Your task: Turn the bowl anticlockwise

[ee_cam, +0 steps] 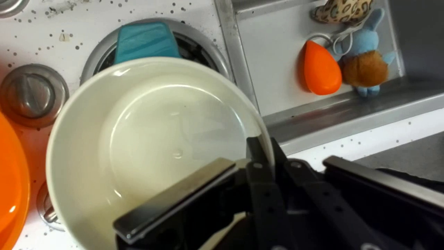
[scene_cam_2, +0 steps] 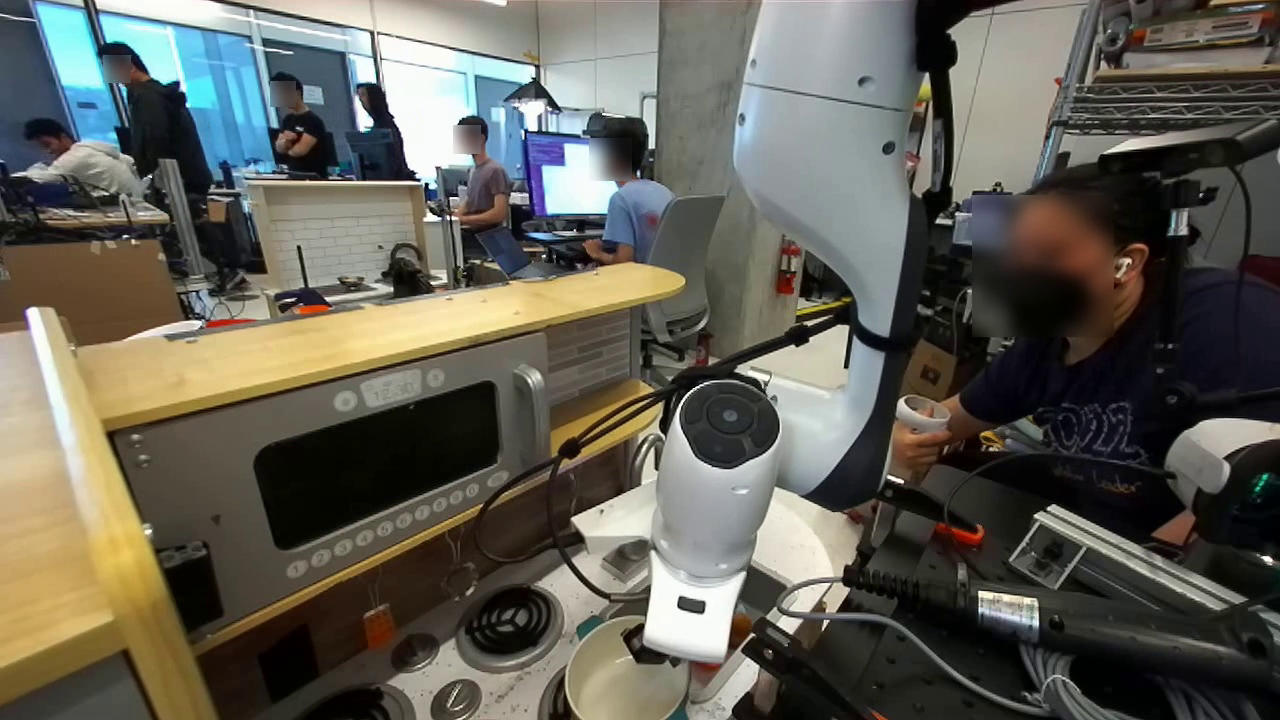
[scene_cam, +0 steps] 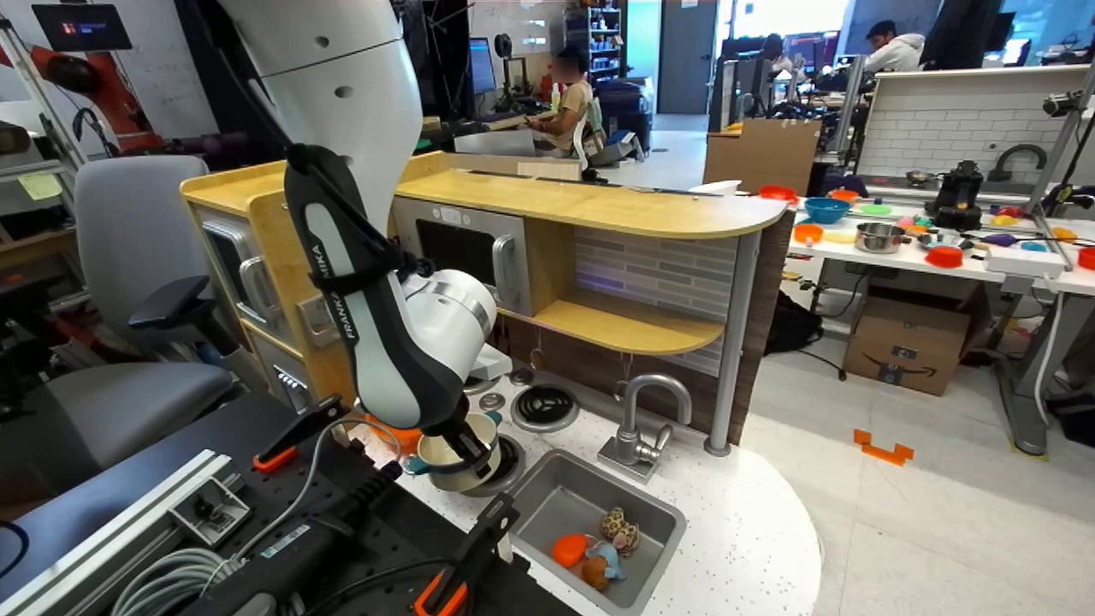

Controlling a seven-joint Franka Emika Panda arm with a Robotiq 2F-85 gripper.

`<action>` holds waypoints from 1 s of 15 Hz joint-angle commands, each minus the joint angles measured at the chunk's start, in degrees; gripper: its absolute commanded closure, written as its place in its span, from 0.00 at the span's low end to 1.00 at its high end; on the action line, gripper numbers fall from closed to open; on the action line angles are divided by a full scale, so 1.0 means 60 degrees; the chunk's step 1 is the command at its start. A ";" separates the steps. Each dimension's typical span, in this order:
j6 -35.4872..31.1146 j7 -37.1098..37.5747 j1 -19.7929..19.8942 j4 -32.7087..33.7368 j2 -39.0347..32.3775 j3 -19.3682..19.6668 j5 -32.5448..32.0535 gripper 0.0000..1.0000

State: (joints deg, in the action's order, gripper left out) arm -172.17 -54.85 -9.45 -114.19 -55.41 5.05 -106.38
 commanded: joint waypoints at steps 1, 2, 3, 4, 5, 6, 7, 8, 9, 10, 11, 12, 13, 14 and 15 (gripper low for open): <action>0.0284 -0.0433 0.0428 0.0359 -0.0152 -0.0297 -0.0281 0.98; 0.0338 -0.0543 0.0437 0.0446 -0.0220 -0.0307 -0.0216 0.98; 0.0397 -0.0630 0.0437 0.0512 -0.0267 -0.0322 -0.0139 0.98; 0.0453 -0.0671 0.0449 0.0574 -0.0315 -0.0346 -0.0109 0.98; 0.0520 -0.0699 0.0470 0.0630 -0.0355 -0.0379 -0.0107 0.98; 0.0576 -0.0721 0.0483 0.0694 -0.0404 -0.0407 -0.0109 0.98; 0.0638 -0.0735 0.0487 0.0769 -0.0461 -0.0427 -0.0098 0.98; 0.0674 -0.0758 0.0487 0.0851 -0.0533 -0.0440 -0.0056 0.98; 0.0703 -0.0759 0.0497 0.0931 -0.0593 -0.0452 -0.0040 0.98; 0.0730 -0.0797 0.0507 0.1003 -0.0650 -0.0455 0.0025 0.98; 0.0588 -0.0754 0.0246 0.1131 -0.0729 -0.0191 0.0227 0.98; 0.0582 -0.0807 0.0266 0.1231 -0.0793 -0.0174 0.0363 0.98; 0.0570 -0.0861 0.0285 0.1325 -0.0851 -0.0139 0.0479 0.98; 0.0586 -0.0897 0.0297 0.1387 -0.0891 -0.0099 0.0615 0.98; 0.0654 -0.0909 0.0284 0.1398 -0.0900 -0.0066 0.0810 0.98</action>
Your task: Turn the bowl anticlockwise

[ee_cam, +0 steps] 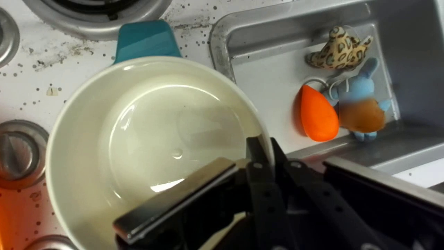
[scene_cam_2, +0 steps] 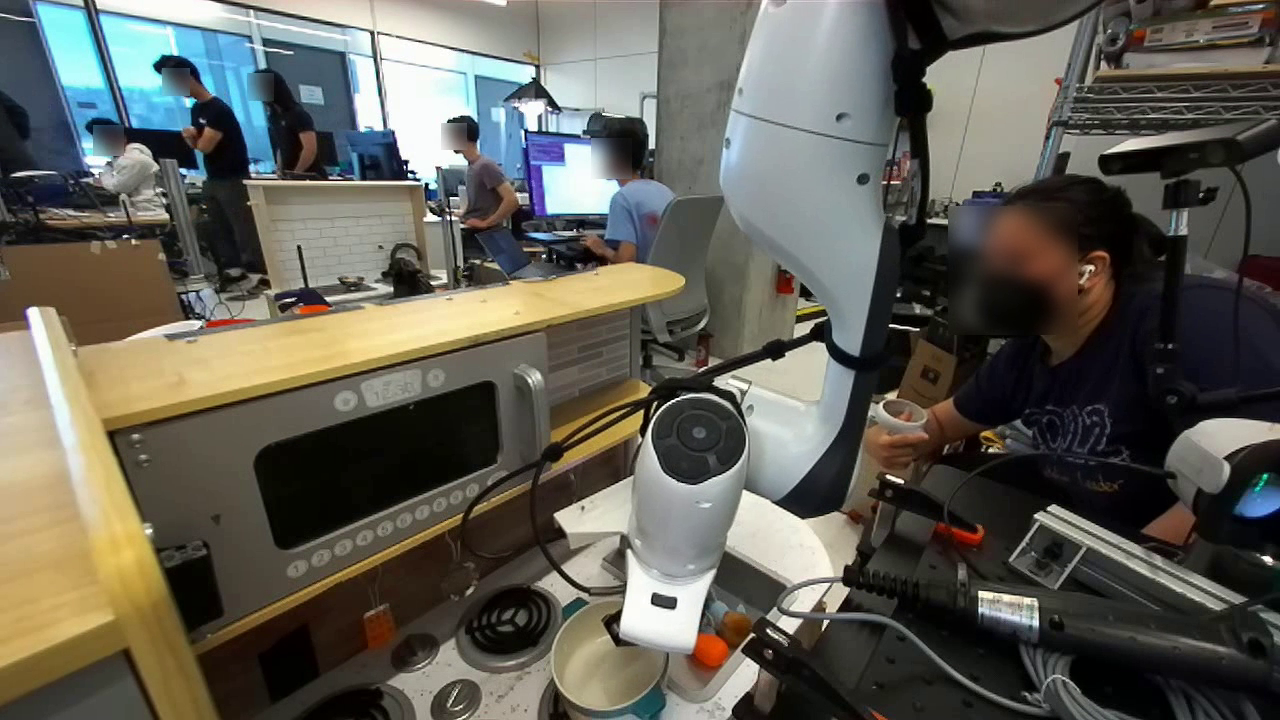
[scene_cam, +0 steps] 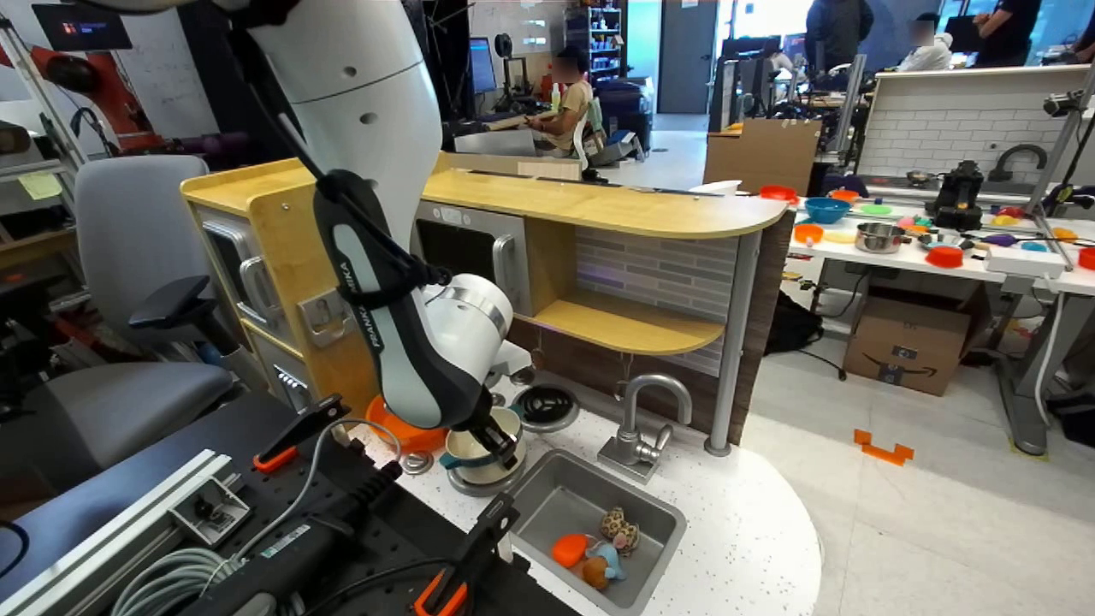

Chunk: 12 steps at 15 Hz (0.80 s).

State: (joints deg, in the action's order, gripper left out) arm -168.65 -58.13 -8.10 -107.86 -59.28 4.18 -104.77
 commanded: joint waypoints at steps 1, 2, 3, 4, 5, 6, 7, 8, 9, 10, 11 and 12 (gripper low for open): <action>0.0116 -0.0331 0.0062 0.0370 -0.0264 0.0103 0.0702 0.69; 0.0072 -0.0292 0.0068 0.0432 -0.0277 0.0117 0.0702 0.67; 0.0083 -0.0311 0.0052 0.0426 -0.0269 0.0134 0.0857 0.61; 0.0295 -0.0315 0.0362 0.0389 -0.0222 -0.0176 0.0685 0.53; 0.0349 -0.0251 0.0353 0.0365 -0.0188 -0.0187 0.0628 0.46; 0.0413 -0.0186 0.0364 0.0336 -0.0147 -0.0233 0.0581 0.38; 0.0446 -0.0147 0.0390 0.0279 -0.0099 -0.0271 0.0602 0.32; 0.0461 -0.0133 0.0417 0.0158 -0.0024 -0.0308 0.0707 0.25; 0.0465 -0.0132 0.0426 0.0002 0.0087 -0.0346 0.0829 0.16; 0.0470 -0.0045 0.0440 -0.0130 0.0199 -0.0380 0.0899 0.10; 0.0450 -0.0035 0.0469 -0.0296 0.0313 -0.0427 0.1078 0.02; 0.0392 -0.0013 0.0518 -0.0544 0.0496 -0.0477 0.1264 0.00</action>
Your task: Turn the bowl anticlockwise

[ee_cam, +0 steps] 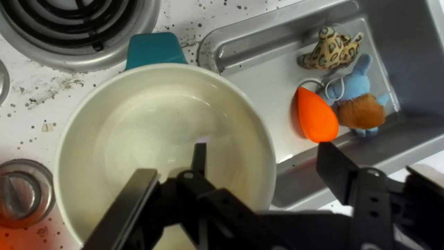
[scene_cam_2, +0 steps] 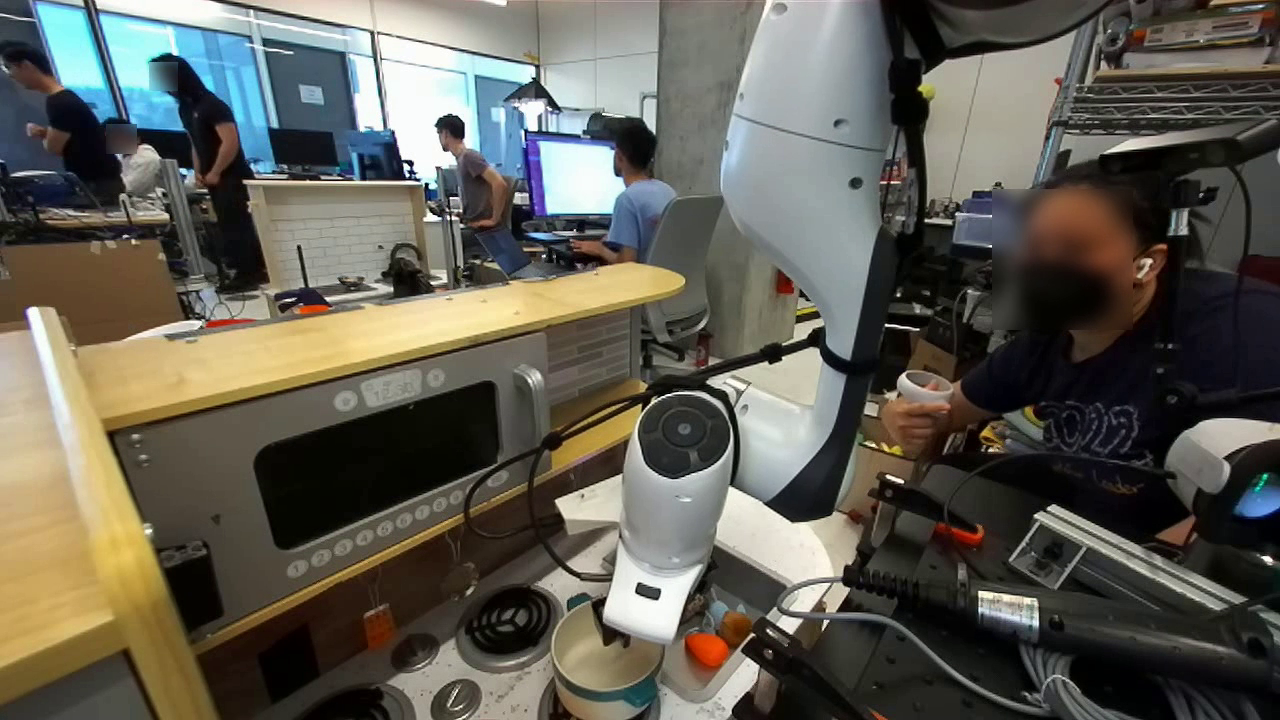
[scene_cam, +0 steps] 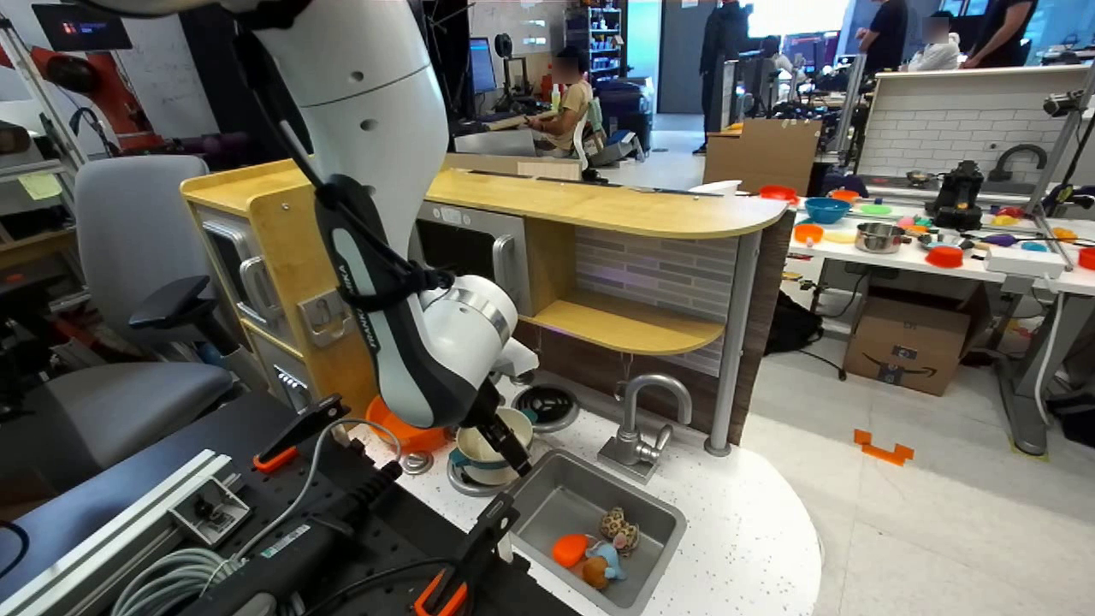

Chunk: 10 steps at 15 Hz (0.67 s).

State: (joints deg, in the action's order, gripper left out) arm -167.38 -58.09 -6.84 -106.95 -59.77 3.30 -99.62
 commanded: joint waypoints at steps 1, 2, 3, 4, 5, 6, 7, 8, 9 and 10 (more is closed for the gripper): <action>-0.0021 -0.0011 0.0107 -0.0914 0.0722 -0.0138 0.0774 0.00; -0.0039 -0.0077 0.0194 -0.1426 0.1048 -0.0210 0.1334 0.00; -0.0013 -0.0054 0.0229 -0.1754 0.1268 -0.0241 0.1741 0.00; -0.0031 0.0066 0.0290 -0.2128 0.1535 -0.0286 0.2126 0.00; -0.0021 0.0185 0.0335 -0.2487 0.1795 -0.0325 0.2518 0.00; 0.0238 0.0404 0.0674 -0.2844 0.2113 -0.0652 0.2610 0.00; 0.0287 0.0617 0.0739 -0.3192 0.2422 -0.0725 0.2915 0.00; 0.0164 0.0593 0.0604 -0.3567 0.2762 -0.0599 0.3510 0.00; 0.0148 0.0578 0.0802 -0.3891 0.3050 -0.0746 0.3944 0.00; 0.0145 0.0526 0.0951 -0.4231 0.3388 -0.0844 0.4421 0.00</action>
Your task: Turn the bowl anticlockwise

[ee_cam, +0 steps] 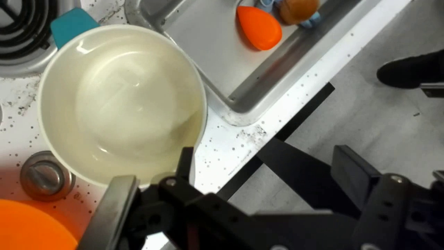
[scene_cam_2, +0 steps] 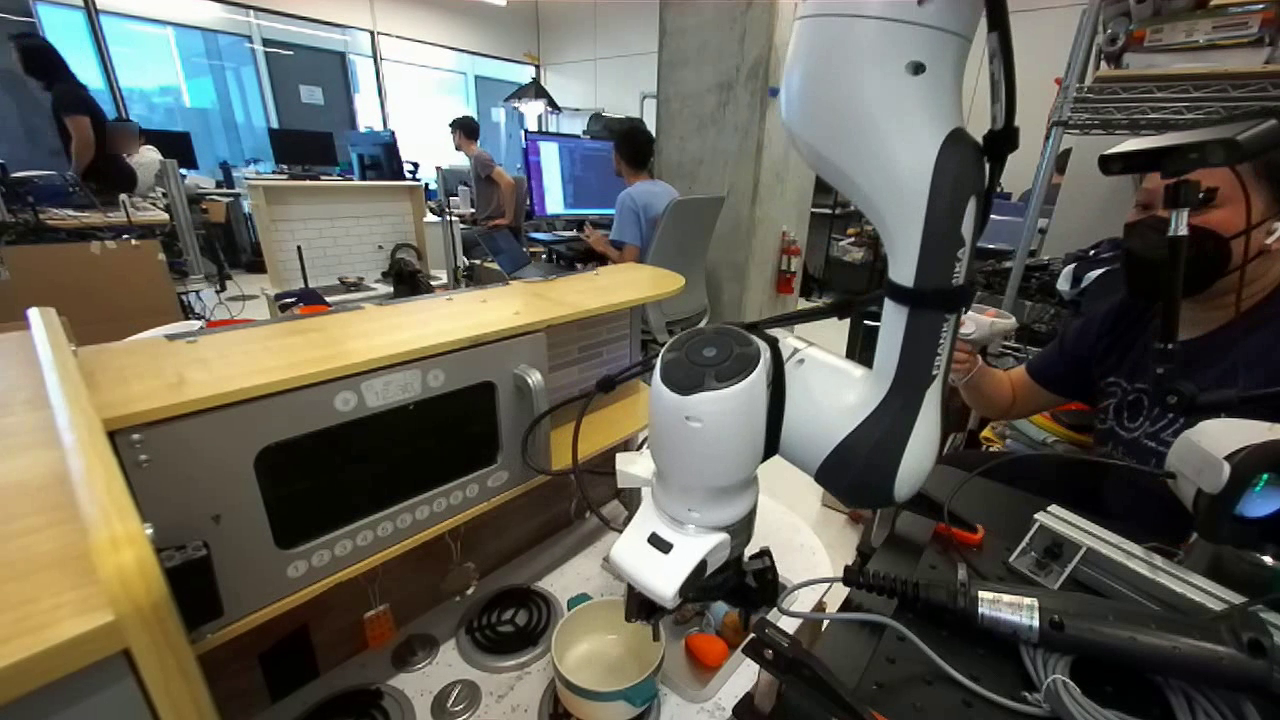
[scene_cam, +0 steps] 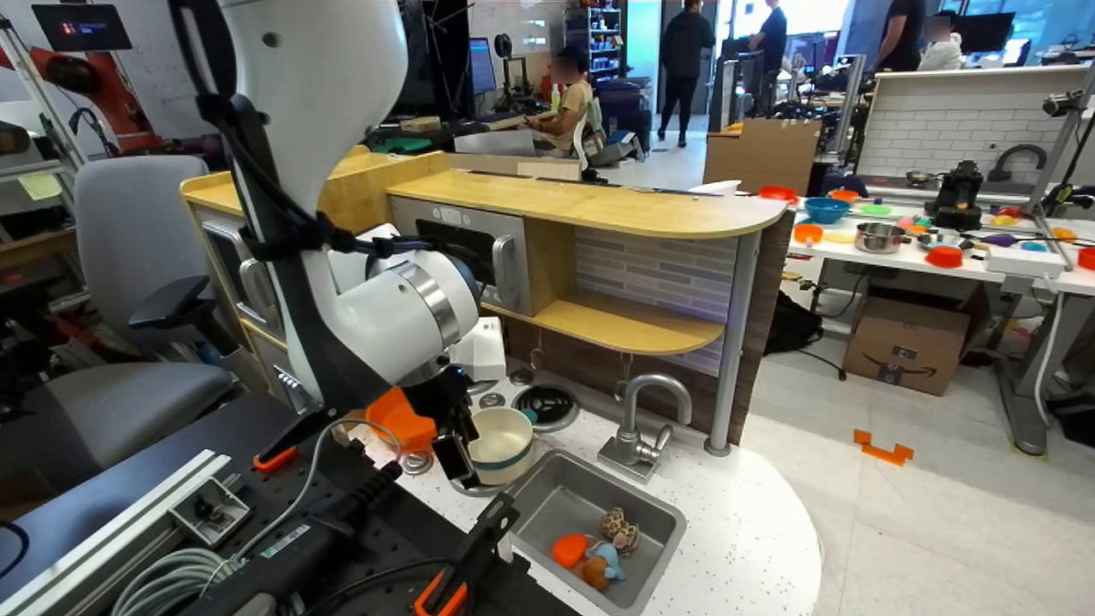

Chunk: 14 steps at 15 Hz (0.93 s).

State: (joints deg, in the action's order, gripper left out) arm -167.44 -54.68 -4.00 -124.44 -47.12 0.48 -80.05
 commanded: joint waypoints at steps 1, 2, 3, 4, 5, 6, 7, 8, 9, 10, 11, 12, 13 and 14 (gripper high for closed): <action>0.0223 -0.0119 0.0633 -0.1697 0.1665 -0.0512 0.1690 0.00; 0.0314 -0.0209 0.0822 -0.2035 0.1999 -0.0690 0.2263 0.00; 0.0422 -0.0347 0.1077 -0.2404 0.2392 -0.0902 0.2883 0.00; 0.0540 -0.0463 0.1353 -0.2734 0.2767 -0.1147 0.3526 0.00; 0.0696 -0.0613 0.1685 -0.3061 0.3146 -0.1463 0.4221 0.00; 0.0842 -0.0771 0.2038 -0.3350 0.3510 -0.1809 0.4934 0.00; 0.0949 -0.0938 0.2447 -0.3688 0.3935 -0.2192 0.5677 0.00; 0.1115 -0.1152 0.2900 -0.4003 0.4381 -0.2671 0.6519 0.00; 0.1285 -0.1311 0.3472 -0.4244 0.4730 -0.3264 0.7304 0.00; 0.1488 -0.1428 0.4098 -0.4487 0.5125 -0.3934 0.8088 0.00; 0.1677 -0.1539 0.4765 -0.4661 0.5447 -0.4646 0.8882 0.00; 0.1840 -0.1611 0.5498 -0.4800 0.5721 -0.5446 0.9659 0.00; 0.2005 -0.1678 0.6145 -0.4877 0.5953 -0.6148 1.0439 0.00; 0.2151 -0.1704 0.6797 -0.4923 0.6180 -0.6881 1.1218 0.00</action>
State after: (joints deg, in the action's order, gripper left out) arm -157.92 -63.11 26.42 -150.84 -16.45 -29.58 -23.96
